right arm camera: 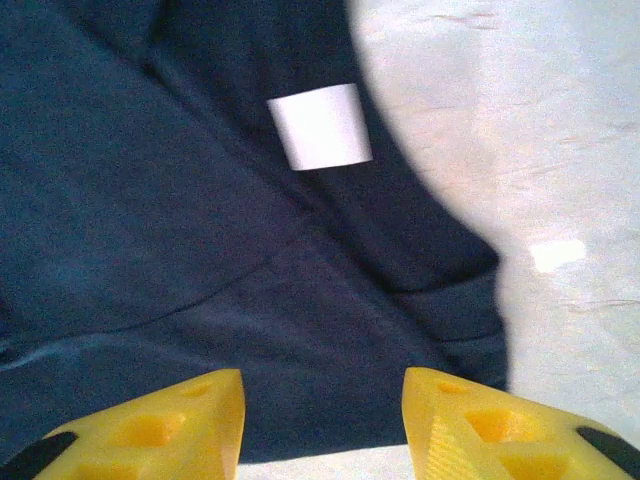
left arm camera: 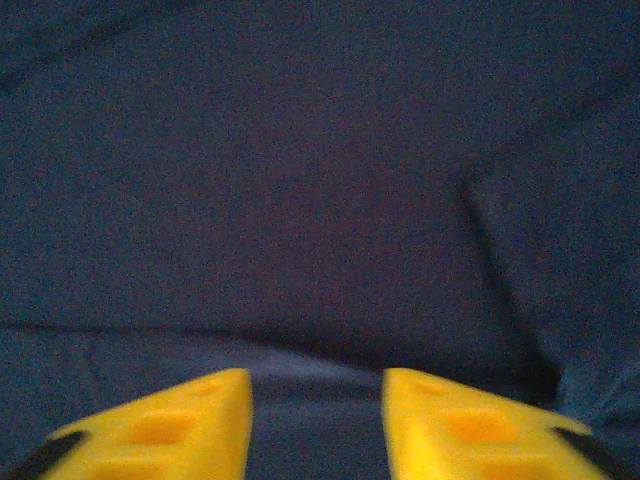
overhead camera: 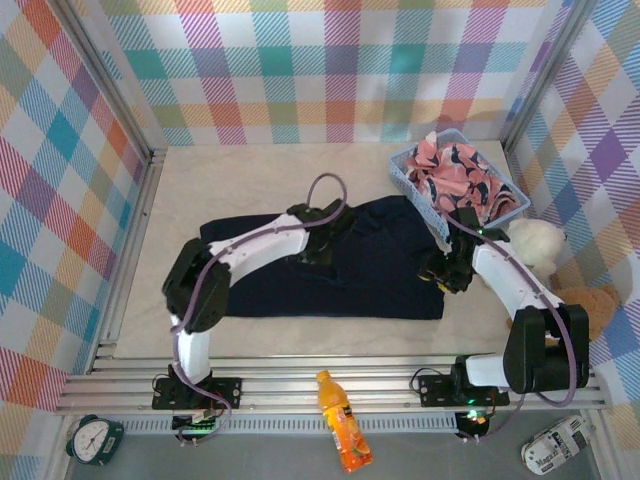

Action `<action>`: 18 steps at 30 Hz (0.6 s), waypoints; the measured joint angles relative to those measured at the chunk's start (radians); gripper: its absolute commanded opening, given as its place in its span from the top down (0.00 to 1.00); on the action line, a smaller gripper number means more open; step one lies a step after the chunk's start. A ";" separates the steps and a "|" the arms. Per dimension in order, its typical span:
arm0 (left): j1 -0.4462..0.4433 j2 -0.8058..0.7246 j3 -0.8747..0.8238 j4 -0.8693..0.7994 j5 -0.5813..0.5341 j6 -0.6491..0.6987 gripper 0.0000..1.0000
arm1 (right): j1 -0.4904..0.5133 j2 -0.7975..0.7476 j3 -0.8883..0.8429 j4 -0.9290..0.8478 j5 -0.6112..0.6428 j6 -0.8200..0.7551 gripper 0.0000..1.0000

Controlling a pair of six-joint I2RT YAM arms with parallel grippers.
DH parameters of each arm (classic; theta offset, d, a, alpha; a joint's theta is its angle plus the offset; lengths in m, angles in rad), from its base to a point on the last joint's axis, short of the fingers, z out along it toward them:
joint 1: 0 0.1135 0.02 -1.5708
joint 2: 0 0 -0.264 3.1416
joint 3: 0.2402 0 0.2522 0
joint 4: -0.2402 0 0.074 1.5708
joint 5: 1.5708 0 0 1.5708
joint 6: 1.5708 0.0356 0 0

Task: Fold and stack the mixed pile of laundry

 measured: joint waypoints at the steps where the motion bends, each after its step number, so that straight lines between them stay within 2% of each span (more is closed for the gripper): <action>1: -0.002 -0.032 -0.063 0.019 0.018 -0.013 0.66 | 0.022 0.005 0.008 0.002 -0.012 0.001 0.57; 4: -0.002 -0.081 -0.201 0.058 0.041 -0.046 0.66 | 0.090 0.042 0.019 0.016 -0.045 0.005 0.64; 6: 0.001 -0.085 -0.266 0.083 0.036 -0.077 0.66 | 0.122 0.089 0.018 0.041 -0.076 0.021 0.65; 13: 0.017 -0.084 -0.368 0.126 0.016 -0.182 0.66 | 0.126 0.256 -0.010 0.105 -0.098 0.061 0.65; 18: 0.014 -0.151 -0.464 0.172 0.021 -0.272 0.65 | 0.126 0.274 -0.022 0.093 -0.098 0.061 0.61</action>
